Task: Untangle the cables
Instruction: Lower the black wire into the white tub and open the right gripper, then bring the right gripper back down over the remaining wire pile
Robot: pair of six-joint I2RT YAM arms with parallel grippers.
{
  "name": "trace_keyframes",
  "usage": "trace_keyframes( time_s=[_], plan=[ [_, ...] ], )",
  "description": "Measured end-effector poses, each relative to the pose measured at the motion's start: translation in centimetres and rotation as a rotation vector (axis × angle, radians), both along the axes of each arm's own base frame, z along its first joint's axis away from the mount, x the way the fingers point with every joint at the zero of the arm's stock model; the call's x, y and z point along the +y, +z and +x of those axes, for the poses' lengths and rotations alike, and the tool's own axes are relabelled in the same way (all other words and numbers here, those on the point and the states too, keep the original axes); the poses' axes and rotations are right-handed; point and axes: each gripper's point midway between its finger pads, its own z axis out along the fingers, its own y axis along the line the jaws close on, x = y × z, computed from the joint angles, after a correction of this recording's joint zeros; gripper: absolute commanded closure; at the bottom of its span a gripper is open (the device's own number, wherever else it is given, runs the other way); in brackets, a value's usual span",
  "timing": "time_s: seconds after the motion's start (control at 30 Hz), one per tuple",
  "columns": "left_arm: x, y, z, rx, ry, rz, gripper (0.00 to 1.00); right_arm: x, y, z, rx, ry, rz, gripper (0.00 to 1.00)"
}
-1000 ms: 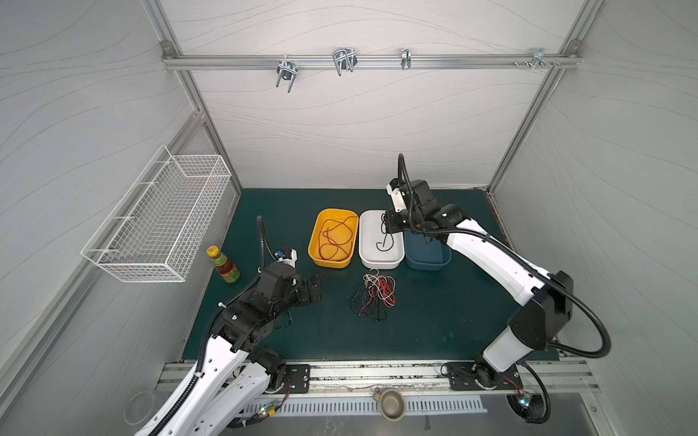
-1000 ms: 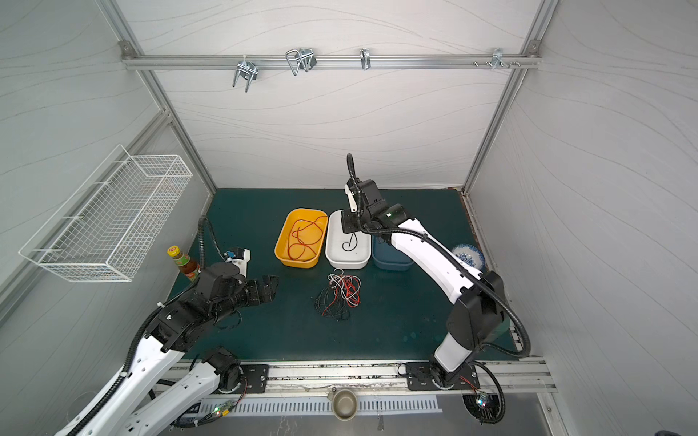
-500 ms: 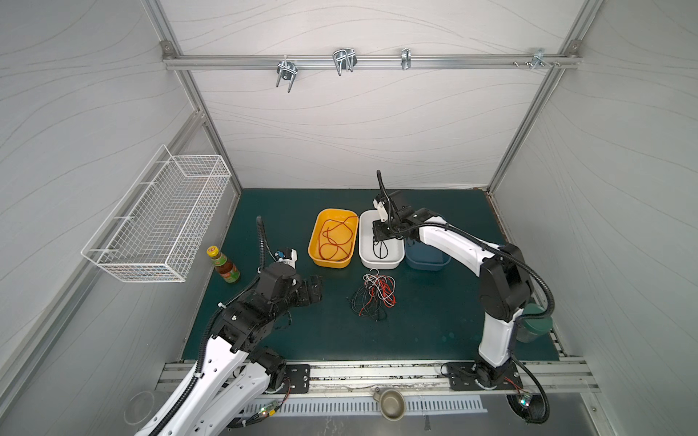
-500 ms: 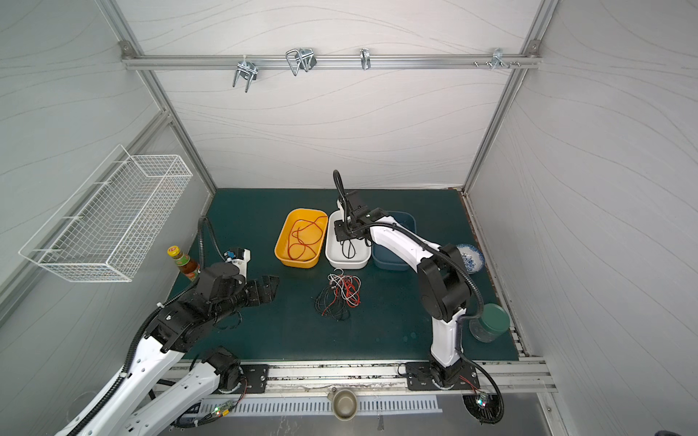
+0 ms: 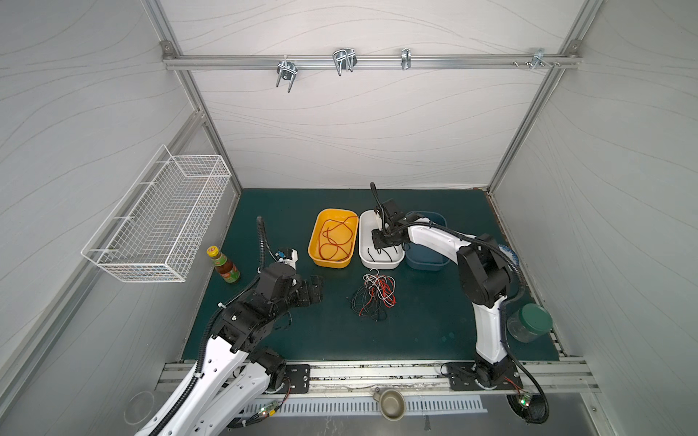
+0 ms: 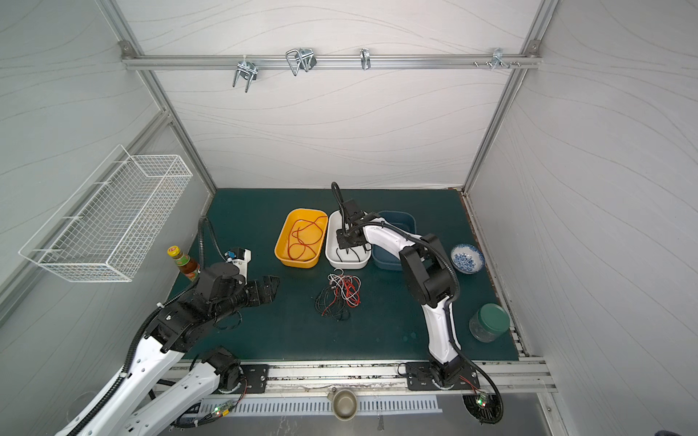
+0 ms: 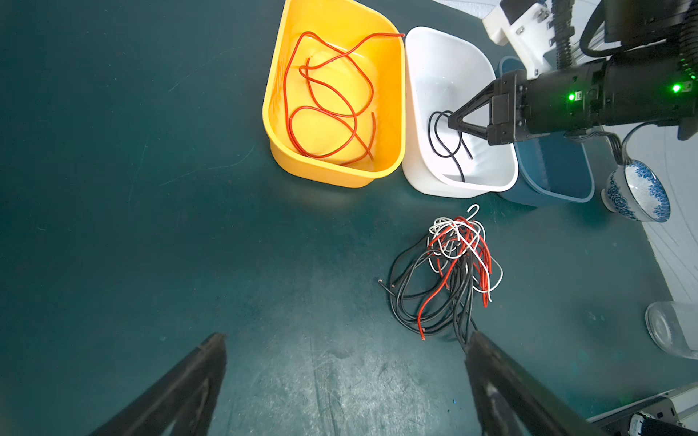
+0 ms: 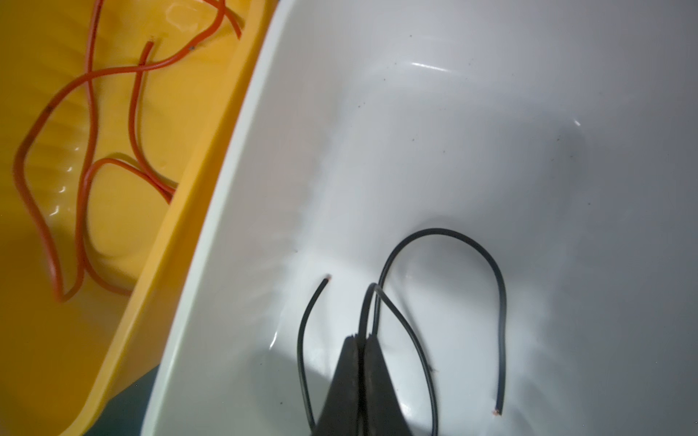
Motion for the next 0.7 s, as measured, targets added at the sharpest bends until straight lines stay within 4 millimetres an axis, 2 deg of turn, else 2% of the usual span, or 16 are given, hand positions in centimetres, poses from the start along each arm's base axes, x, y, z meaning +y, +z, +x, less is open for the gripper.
trace_keyframes(
  time_s=[0.03, 0.13, 0.3, 0.4, 0.53, 0.7],
  plan=[
    [0.0, 0.0, 0.0, 0.0, 0.0, 0.0, 0.0, -0.2, -0.1, 0.0, 0.002, -0.003, -0.005, 0.99],
    [0.0, 0.0, 0.0, 0.0, 0.0, 0.0, 0.0, -0.4, -0.1, 0.1, 0.003, -0.008, -0.01, 0.87],
    [0.0, 0.0, 0.0, -0.001, -0.001, 0.001, 0.0, -0.6, -0.1, -0.1, 0.014, -0.008, -0.019, 0.76],
    [0.0, 0.0, 0.0, -0.001, -0.001, 0.001, 0.0, -0.9, 0.4, -0.3, 0.015, -0.012, -0.024, 0.65],
    [0.0, 0.0, 0.0, -0.001, -0.002, 0.002, 0.0, -1.3, 2.8, -0.7, -0.009, -0.023, -0.014, 0.49],
    [0.0, 0.0, 0.0, -0.001, -0.002, 0.002, 0.0, -1.7, 8.1, -1.5, -0.081, -0.038, 0.055, 0.42]
  ],
)
